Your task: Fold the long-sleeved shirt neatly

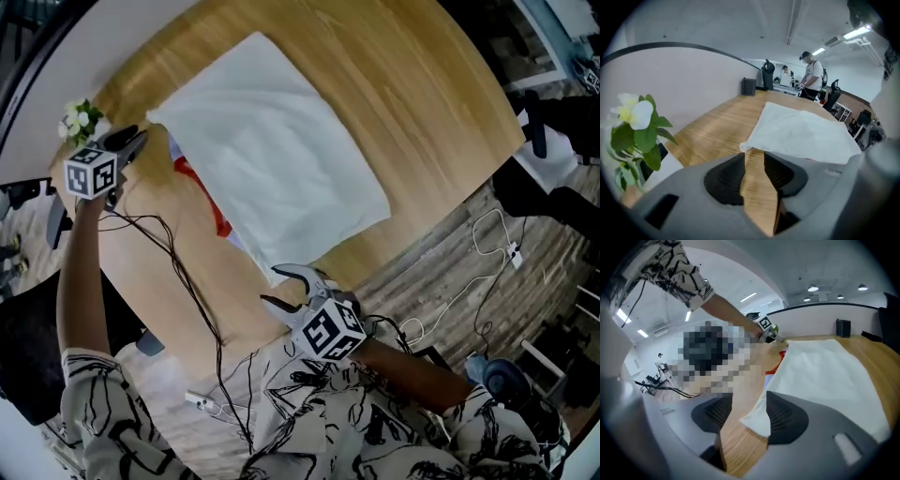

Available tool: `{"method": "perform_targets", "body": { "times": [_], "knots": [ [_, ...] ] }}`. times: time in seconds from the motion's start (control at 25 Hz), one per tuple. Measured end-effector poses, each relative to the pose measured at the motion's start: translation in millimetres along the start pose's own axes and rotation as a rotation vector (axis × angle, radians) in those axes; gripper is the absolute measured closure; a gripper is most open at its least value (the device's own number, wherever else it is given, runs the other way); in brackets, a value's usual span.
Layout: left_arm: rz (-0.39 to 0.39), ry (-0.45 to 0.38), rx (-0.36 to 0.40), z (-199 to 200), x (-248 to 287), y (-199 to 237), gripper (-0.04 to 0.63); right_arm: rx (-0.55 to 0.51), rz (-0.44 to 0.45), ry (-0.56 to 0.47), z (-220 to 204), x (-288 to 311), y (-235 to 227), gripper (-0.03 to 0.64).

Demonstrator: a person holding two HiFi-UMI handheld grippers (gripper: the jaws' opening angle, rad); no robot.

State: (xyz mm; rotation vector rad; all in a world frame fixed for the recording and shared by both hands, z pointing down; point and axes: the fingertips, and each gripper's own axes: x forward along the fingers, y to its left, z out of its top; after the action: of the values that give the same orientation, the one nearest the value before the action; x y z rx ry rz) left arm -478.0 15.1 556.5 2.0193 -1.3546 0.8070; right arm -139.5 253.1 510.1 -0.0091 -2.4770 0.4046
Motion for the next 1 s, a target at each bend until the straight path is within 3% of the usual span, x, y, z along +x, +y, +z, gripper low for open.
{"method": "perform_targets", "body": {
  "times": [0.16,0.4,0.72,1.0],
  "knots": [
    [0.004,-0.128,-0.124,22,-14,-13,0.438,0.024,-0.052,-0.070,42,-34,-53,0.376],
    [0.052,-0.250,-0.398,32,-17,-17,0.438,0.011,-0.127,-0.103,104,-73,-202,0.374],
    [0.155,-0.297,-0.539,29,-13,-16,0.440,-0.046,-0.051,-0.065,176,-36,-369,0.393],
    [0.227,-0.282,-0.667,13,-1,-10,0.450,-0.078,0.057,0.024,201,47,-439,0.402]
  ]
}}
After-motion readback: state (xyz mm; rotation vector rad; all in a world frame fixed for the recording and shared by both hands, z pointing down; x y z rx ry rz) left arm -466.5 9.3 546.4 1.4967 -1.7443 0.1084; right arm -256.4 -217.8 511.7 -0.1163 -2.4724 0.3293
